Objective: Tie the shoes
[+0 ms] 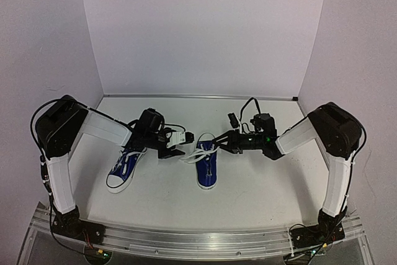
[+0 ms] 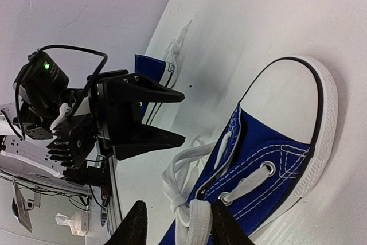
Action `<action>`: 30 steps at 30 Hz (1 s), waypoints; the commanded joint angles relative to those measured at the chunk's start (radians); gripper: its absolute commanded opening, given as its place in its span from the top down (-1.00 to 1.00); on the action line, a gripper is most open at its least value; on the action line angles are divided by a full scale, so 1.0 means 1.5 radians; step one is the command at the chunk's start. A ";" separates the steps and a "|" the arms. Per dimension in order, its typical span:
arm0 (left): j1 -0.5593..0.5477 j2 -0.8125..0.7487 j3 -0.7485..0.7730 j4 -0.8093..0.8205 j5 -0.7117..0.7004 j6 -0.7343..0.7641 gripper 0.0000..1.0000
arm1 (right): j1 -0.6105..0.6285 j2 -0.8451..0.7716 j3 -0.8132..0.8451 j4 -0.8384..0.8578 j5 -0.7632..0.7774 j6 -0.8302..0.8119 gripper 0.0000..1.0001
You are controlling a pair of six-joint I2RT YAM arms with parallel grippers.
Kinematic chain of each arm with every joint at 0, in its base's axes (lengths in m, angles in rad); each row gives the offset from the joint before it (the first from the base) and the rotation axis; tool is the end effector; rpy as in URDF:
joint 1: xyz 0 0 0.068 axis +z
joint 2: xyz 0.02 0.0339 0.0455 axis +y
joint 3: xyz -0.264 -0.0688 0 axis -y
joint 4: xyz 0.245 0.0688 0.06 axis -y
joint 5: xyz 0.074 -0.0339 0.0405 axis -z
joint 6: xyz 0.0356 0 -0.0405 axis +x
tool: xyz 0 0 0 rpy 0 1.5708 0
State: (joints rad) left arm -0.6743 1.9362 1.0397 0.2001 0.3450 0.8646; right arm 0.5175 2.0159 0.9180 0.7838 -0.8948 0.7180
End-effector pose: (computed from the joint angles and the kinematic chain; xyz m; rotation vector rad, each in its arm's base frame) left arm 0.3023 -0.2570 0.1372 1.6795 1.4734 -0.2873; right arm 0.3254 0.2172 0.1312 -0.4955 2.0674 1.6300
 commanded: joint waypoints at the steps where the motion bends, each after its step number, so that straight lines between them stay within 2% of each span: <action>1: 0.000 0.003 0.024 0.003 0.008 0.002 0.02 | 0.002 -0.003 0.016 0.032 -0.014 0.015 0.28; 6: 0.000 0.003 0.024 0.004 0.007 0.003 0.02 | 0.002 0.017 0.025 0.032 -0.032 0.023 0.27; 10: 0.000 0.003 0.023 0.005 0.007 0.003 0.02 | 0.009 0.033 0.028 0.031 -0.053 0.031 0.15; 13: 0.000 0.003 0.024 0.006 0.008 0.004 0.02 | 0.014 0.038 0.028 0.030 -0.058 0.033 0.14; 17: 0.000 0.004 0.025 0.006 0.008 0.003 0.02 | 0.023 0.034 0.029 0.035 -0.065 0.027 0.23; 23: 0.000 0.005 0.025 0.007 0.008 0.003 0.02 | 0.028 0.024 0.033 0.035 -0.062 0.025 0.49; 30: 0.000 0.013 0.037 0.003 0.017 0.007 0.02 | 0.029 0.025 0.027 0.033 -0.049 0.025 0.62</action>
State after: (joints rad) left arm -0.6743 1.9369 1.0435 0.1993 0.3458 0.8654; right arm 0.5564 2.0628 0.9390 0.7967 -0.9733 0.7608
